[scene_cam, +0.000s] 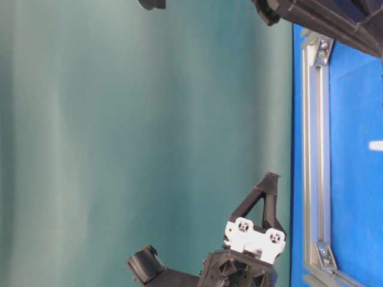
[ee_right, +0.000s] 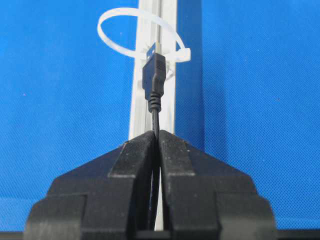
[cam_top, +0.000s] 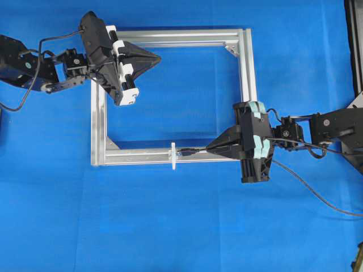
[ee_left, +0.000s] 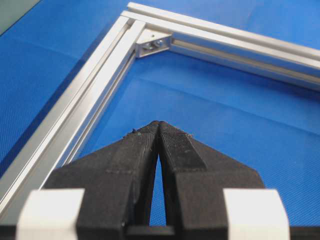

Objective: Insert the wire through the string loop located in the center.
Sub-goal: 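Align the held USB plug with the opening of the zip-tie loop, then push the plug leftward through the zip-tie loop with the right gripper, then move the open left gripper down toward the plug past the loop, then close the left gripper on the USB plug emerging from the loop, then open the right gripper and pull the cable left with the left gripper, then open the left gripper to release the cable at the frame's left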

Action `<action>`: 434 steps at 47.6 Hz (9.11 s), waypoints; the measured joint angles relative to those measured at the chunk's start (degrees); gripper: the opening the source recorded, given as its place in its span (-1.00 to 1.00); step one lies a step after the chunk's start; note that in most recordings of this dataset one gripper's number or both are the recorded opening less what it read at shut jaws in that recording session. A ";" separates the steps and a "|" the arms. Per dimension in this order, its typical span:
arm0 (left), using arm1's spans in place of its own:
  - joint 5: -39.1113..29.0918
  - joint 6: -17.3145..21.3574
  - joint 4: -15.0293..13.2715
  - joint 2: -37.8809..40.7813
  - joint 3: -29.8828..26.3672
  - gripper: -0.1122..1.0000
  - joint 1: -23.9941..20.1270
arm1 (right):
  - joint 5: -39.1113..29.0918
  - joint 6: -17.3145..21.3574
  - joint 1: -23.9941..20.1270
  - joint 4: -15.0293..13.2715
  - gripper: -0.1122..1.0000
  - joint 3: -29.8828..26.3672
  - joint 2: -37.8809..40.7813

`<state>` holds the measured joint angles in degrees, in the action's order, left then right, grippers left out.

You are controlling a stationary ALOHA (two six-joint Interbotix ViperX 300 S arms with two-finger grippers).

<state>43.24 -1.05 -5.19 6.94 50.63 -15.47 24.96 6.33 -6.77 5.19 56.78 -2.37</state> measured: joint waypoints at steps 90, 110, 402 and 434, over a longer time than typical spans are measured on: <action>-2.90 0.00 -0.09 0.00 0.09 -0.79 0.00 | 2.37 0.00 -0.35 -0.09 -0.84 -11.43 9.76; -2.99 0.00 -0.09 -0.09 0.09 -0.79 0.00 | 2.46 0.00 -0.44 -0.09 -0.84 -11.43 9.84; -20.57 -3.87 0.62 -28.04 25.22 -0.65 26.10 | 1.32 -0.09 -0.79 -0.18 0.88 -9.67 7.56; -23.38 -4.83 0.62 -27.51 25.05 0.77 26.19 | 1.14 0.09 -1.05 -0.09 0.88 -10.20 7.56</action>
<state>19.86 -5.89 -4.57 -20.57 75.67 10.72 26.10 6.42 -7.82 5.10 46.58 5.19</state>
